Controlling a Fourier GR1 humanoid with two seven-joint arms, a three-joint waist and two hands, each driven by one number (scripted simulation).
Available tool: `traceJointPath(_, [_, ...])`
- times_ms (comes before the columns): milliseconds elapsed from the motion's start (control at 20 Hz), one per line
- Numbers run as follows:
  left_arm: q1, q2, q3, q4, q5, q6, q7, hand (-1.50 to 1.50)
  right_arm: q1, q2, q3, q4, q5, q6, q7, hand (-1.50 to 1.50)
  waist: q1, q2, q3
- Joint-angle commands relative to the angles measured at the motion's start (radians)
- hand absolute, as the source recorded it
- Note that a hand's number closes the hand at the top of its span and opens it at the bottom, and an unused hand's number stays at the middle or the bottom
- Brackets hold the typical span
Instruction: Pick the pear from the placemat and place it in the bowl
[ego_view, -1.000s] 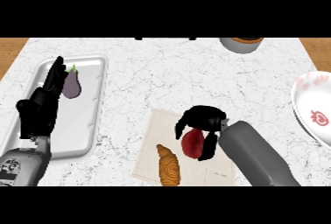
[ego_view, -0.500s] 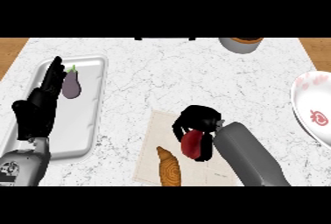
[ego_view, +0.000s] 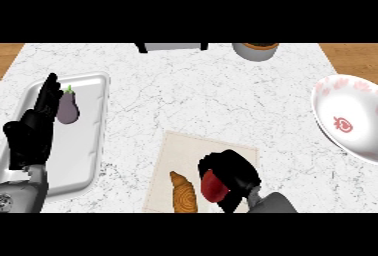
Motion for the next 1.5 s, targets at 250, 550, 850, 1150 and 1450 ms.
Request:
traceJointPath(250, [0.01,0.015,0.023,-0.013,0.015,-0.016,-0.005,0.0,0.417,0.053,0.104,-0.614,-0.048,-0.092,0.2,1.5,0.001,0.017,0.004])
traceJointPath(550, [-0.013,0.0,0.017,0.007,0.022,-0.027,-0.02,0.0,0.649,-0.029,0.055,-1.039,-0.043,-0.101,0.311,1.5,0.011,0.029,0.005])
traceJointPath(850, [-0.032,-0.041,-0.027,-0.018,-0.011,-0.018,-0.001,0.0,0.667,-0.042,-0.13,-1.157,-0.108,-0.119,0.356,1.5,0.061,0.04,0.007])
traceJointPath(1150, [-0.009,-0.028,-0.019,-0.052,-0.024,-0.024,0.004,0.0,0.537,0.014,-0.397,-1.029,-0.276,-0.129,0.304,1.5,0.074,0.041,0.008])
traceJointPath(1450, [-0.064,-0.005,0.013,-0.023,0.016,-0.072,0.04,0.0,0.265,-0.06,-0.751,-0.807,-0.461,-0.131,0.248,1.5,0.081,0.045,0.008])
